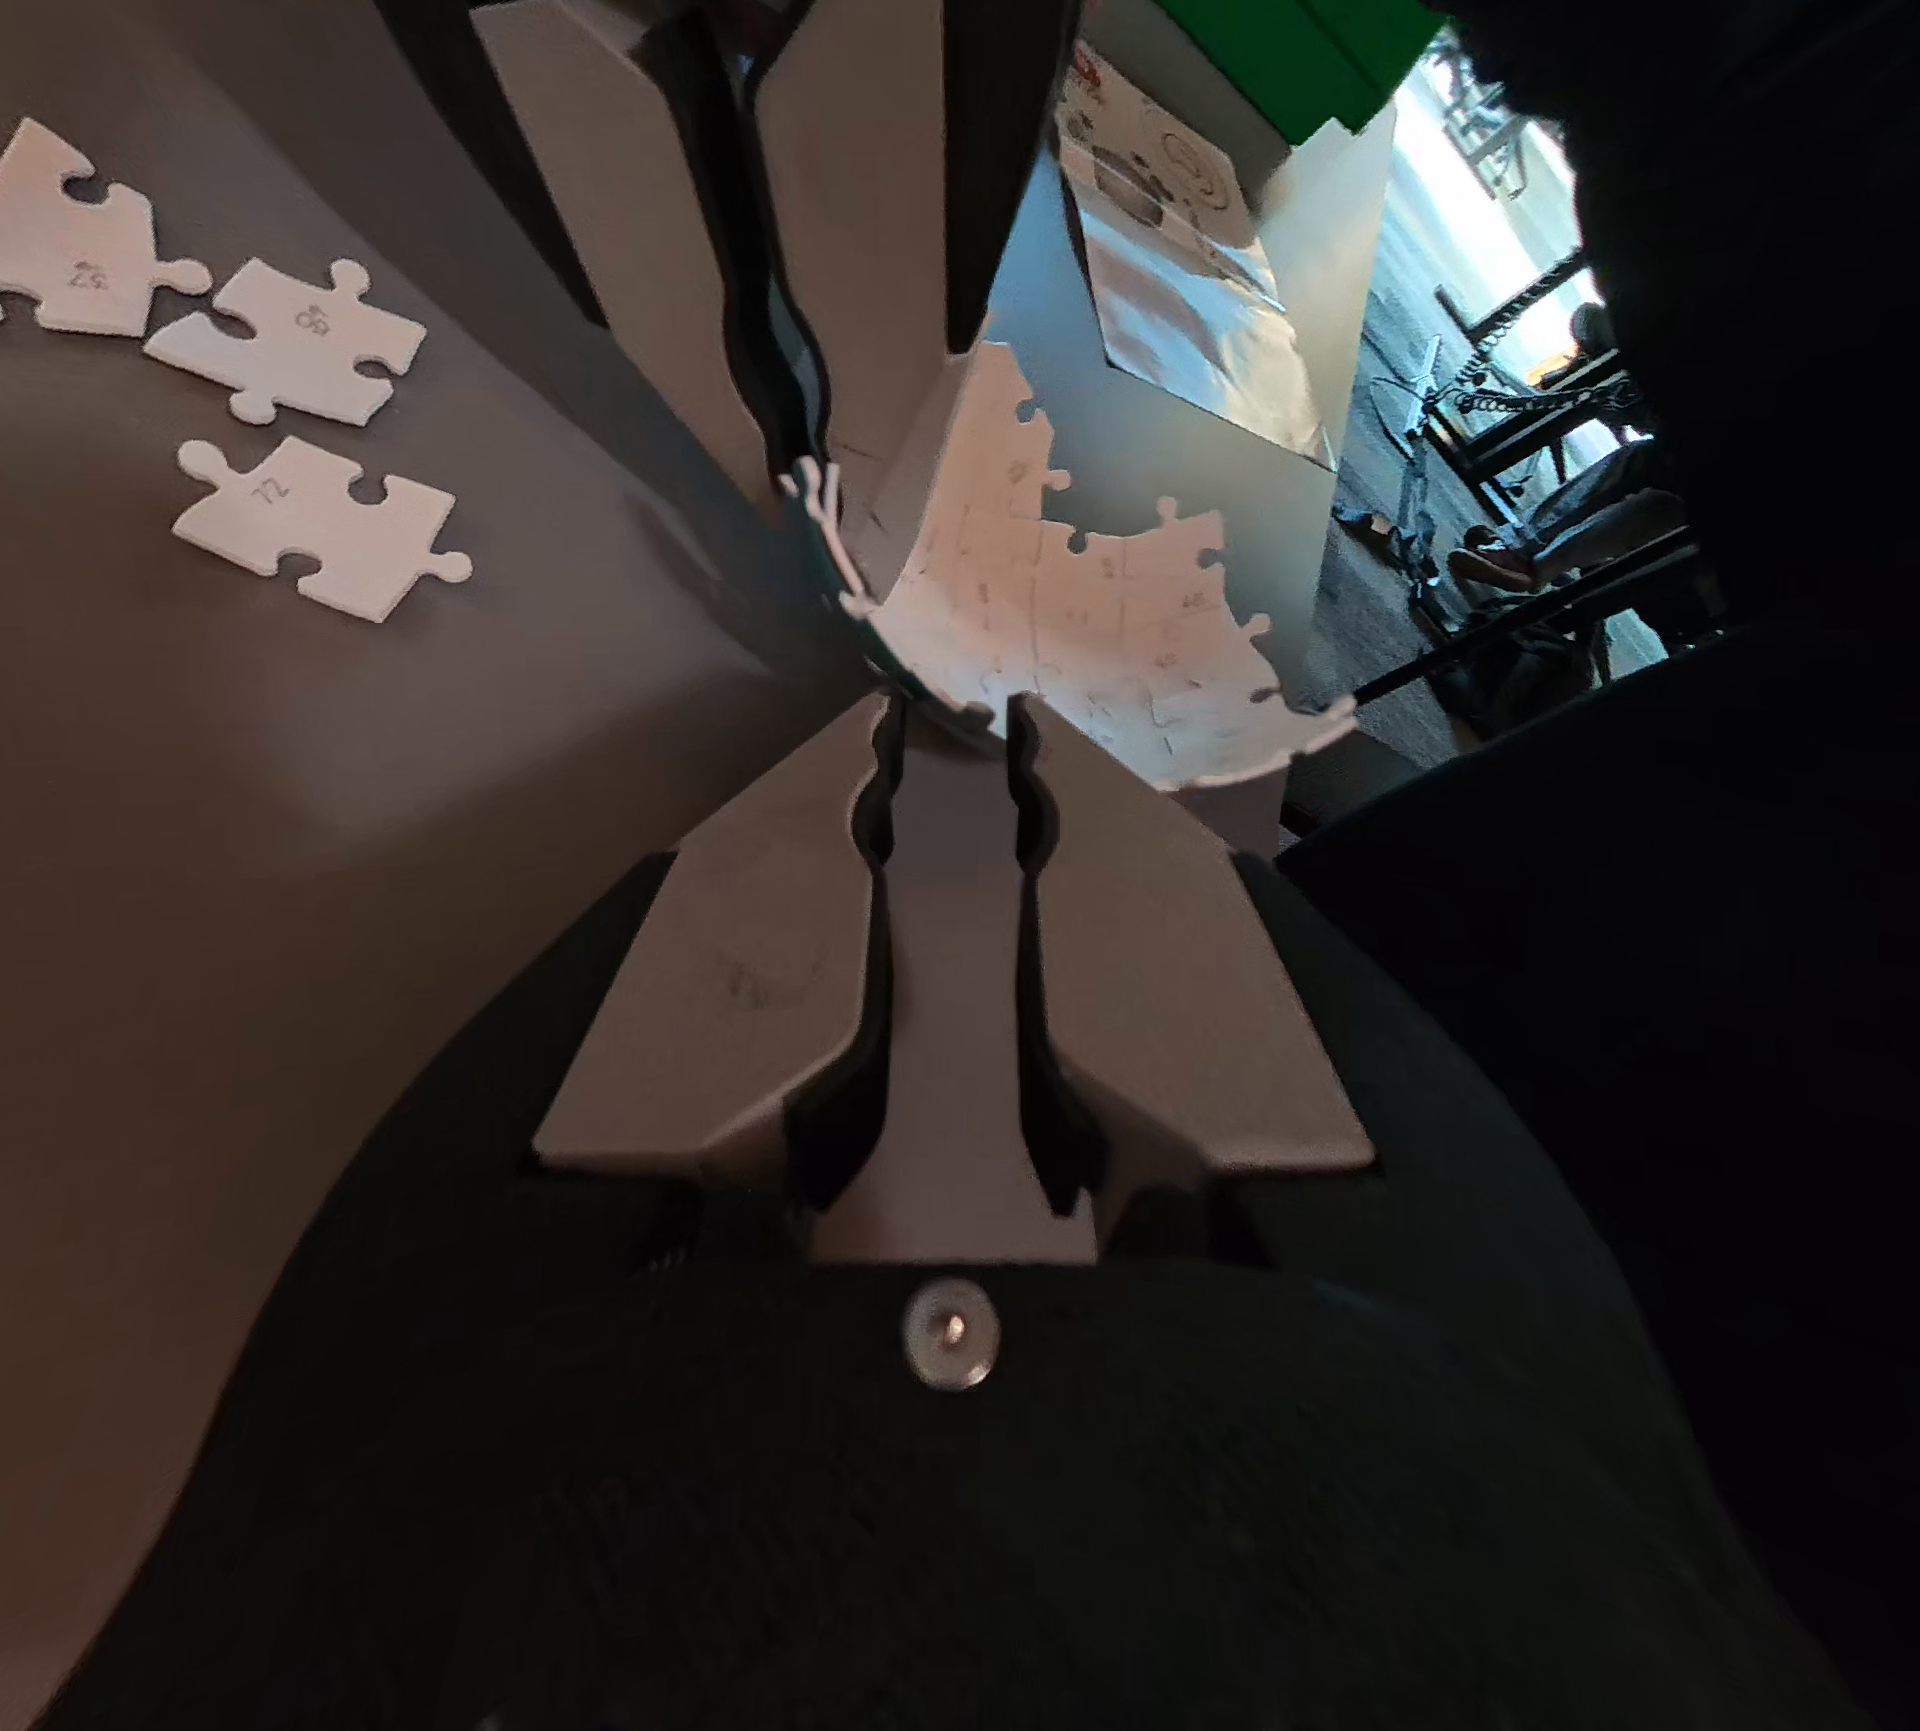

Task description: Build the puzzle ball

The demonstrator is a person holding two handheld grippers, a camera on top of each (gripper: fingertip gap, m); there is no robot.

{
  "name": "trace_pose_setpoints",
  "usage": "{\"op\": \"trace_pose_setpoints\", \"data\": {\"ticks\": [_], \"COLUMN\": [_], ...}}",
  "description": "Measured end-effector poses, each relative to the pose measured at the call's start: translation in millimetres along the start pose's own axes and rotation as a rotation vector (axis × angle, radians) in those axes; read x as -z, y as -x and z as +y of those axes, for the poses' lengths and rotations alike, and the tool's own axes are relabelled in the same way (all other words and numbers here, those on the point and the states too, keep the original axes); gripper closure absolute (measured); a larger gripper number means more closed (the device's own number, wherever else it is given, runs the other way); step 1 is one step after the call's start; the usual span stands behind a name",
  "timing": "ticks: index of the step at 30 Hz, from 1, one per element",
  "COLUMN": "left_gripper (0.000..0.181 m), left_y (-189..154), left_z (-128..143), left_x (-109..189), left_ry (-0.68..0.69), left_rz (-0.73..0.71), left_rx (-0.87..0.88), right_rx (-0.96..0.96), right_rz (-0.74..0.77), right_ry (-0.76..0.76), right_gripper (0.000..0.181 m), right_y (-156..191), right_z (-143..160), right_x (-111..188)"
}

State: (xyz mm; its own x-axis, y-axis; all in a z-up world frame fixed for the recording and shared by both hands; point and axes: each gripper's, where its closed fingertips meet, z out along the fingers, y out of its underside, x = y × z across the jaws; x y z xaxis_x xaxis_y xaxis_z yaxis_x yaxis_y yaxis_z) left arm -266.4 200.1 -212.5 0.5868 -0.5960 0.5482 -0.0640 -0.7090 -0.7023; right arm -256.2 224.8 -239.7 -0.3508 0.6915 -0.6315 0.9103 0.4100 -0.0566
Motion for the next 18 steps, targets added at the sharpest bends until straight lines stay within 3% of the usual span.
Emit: {"op": "trace_pose_setpoints", "data": {"ticks": [9, 14, 18], "left_gripper": [0.153, 0.171, 0.172], "left_y": [8.3, 15.9, 14.7], "left_z": [-19.6, -19.3, -20.3], "left_x": [4.7, -1.4, -1.4], "left_ry": [-0.018, 0.044, 0.042], "left_rz": [0.051, -0.029, -0.030], "left_rx": [0.020, -0.088, -0.151], "right_rx": [0.043, 0.060, 0.066], "right_rz": [0.037, 0.057, 0.068], "right_ry": [-0.055, -0.053, -0.085], "right_gripper": [0.181, 0.181, 0.179], "right_y": [0.0, 1.6, 0.8], "right_z": [-5.1, -3.4, -4.0], "right_x": [5.0, 4.0, 5.6]}}
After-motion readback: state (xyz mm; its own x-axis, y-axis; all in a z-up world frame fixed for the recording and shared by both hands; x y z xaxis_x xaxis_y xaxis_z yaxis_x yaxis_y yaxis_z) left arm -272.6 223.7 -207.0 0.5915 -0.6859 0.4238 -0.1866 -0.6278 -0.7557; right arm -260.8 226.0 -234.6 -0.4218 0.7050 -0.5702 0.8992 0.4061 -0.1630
